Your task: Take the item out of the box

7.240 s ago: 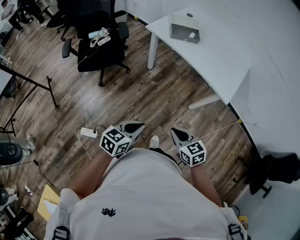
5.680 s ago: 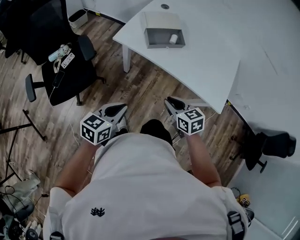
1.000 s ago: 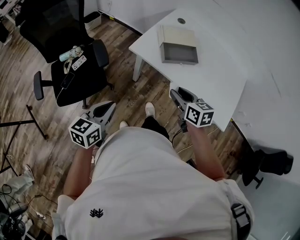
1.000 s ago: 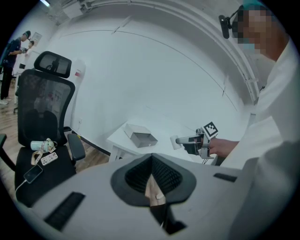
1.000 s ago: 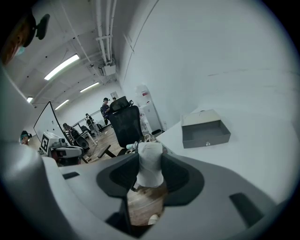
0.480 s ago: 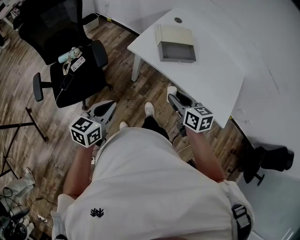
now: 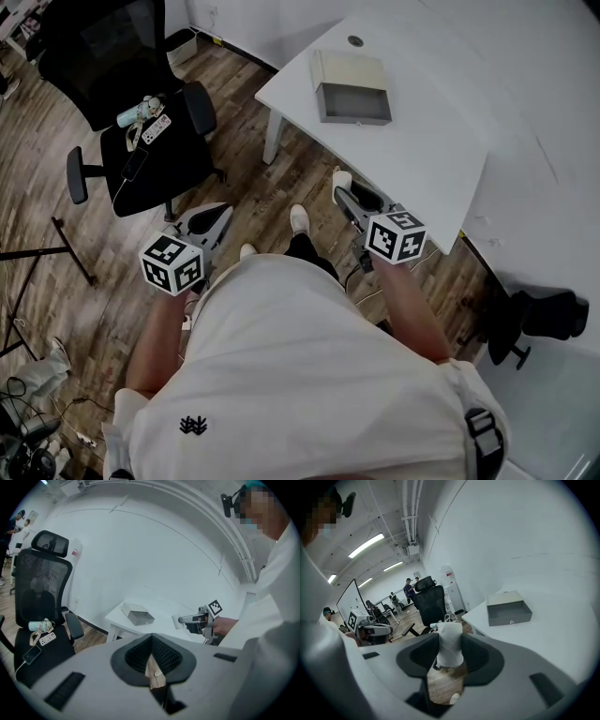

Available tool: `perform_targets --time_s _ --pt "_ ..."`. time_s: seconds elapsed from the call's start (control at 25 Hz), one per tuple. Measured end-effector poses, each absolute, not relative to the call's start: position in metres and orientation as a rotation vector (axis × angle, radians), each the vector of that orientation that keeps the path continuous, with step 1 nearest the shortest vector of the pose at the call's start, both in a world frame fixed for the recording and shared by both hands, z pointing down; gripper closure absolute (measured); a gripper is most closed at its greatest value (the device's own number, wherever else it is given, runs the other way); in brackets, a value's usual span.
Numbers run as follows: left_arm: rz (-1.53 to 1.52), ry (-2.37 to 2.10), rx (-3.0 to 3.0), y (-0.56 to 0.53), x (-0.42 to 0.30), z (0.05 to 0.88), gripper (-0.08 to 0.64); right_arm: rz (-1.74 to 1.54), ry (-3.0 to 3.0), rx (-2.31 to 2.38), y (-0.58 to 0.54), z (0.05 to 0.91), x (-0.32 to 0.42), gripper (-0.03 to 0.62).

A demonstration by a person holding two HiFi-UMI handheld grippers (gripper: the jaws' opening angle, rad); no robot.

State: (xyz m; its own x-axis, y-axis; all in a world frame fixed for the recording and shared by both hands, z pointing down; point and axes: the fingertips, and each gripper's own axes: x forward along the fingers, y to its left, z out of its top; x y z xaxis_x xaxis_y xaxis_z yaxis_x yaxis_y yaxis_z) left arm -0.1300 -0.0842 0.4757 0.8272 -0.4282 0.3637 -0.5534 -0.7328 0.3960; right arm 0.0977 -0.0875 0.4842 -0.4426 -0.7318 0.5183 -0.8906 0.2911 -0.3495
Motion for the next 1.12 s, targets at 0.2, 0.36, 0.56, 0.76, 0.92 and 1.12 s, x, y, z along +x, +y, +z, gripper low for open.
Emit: perform_targets --time_s 0.2,0.36,0.56,0.76,0.92,1.12 --pt "0.341 -0.713 2.515 -0.082 -0.129 0.476 0.554 0.885 -2.297 1.491 -0.085 0.484 0.098 0.435" --pt "0.343 -0.711 2.512 -0.079 -0.130 0.478 0.554 0.884 -2.293 1.504 -0.084 0.484 0.102 0.436" --pt "0.351 -0.707 2.507 -0.076 -0.129 0.480 0.554 0.881 -2.285 1.519 -0.084 0.483 0.108 0.434" --pt "0.357 -0.702 2.507 -0.073 -0.128 0.480 0.554 0.882 -2.279 1.530 -0.084 0.484 0.112 0.436" --pt "0.362 -0.704 2.500 -0.072 -0.129 0.482 0.554 0.877 -2.276 1.537 -0.085 0.485 0.114 0.436" --pt "0.368 -0.714 2.488 -0.071 -0.132 0.483 0.554 0.880 -2.274 1.532 -0.087 0.486 0.115 0.436"
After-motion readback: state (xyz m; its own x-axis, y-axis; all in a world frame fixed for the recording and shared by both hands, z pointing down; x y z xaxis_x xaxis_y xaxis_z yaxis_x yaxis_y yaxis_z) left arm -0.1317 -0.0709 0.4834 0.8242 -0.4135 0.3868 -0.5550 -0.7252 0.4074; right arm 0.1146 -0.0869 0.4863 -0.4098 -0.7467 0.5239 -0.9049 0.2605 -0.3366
